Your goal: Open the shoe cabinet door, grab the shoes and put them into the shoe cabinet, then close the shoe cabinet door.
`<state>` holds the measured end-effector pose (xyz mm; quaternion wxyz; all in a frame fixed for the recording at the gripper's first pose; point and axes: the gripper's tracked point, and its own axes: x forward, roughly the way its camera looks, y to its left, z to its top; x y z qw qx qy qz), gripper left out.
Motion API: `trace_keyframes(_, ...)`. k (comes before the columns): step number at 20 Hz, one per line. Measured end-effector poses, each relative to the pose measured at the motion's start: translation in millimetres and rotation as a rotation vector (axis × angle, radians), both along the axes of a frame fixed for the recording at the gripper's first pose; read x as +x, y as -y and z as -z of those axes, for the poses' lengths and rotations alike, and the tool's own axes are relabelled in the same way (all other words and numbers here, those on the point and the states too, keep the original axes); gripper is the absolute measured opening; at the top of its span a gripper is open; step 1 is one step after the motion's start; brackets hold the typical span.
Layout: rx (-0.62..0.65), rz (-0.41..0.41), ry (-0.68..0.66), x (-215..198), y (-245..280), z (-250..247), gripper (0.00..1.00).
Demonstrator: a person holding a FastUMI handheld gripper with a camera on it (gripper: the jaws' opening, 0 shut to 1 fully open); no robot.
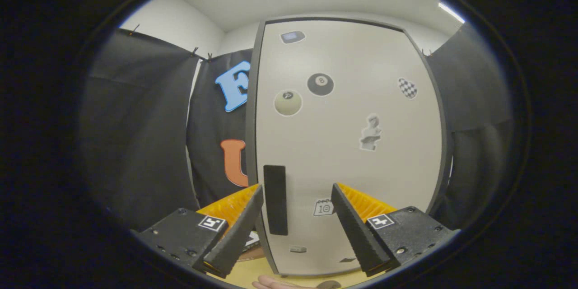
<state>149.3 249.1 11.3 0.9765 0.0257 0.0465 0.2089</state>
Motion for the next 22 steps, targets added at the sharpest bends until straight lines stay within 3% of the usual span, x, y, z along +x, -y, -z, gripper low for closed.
trace_keyframes(5,-0.063,0.038,-0.088,35.4,-29.8,37.8,0.97)
trace_keyframes(9,-0.082,0.130,-0.053,35.9,-25.2,32.5,0.58)
trace_keyframes(10,-0.081,0.128,-0.067,38.2,-27.6,34.4,0.38)
trace_keyframes(15,-0.104,0.052,-0.082,32.4,-22.8,34.2,0.31)
trace_keyframes(22,-0.105,-0.104,-0.048,-9.4,-9.2,25.0,0.30)
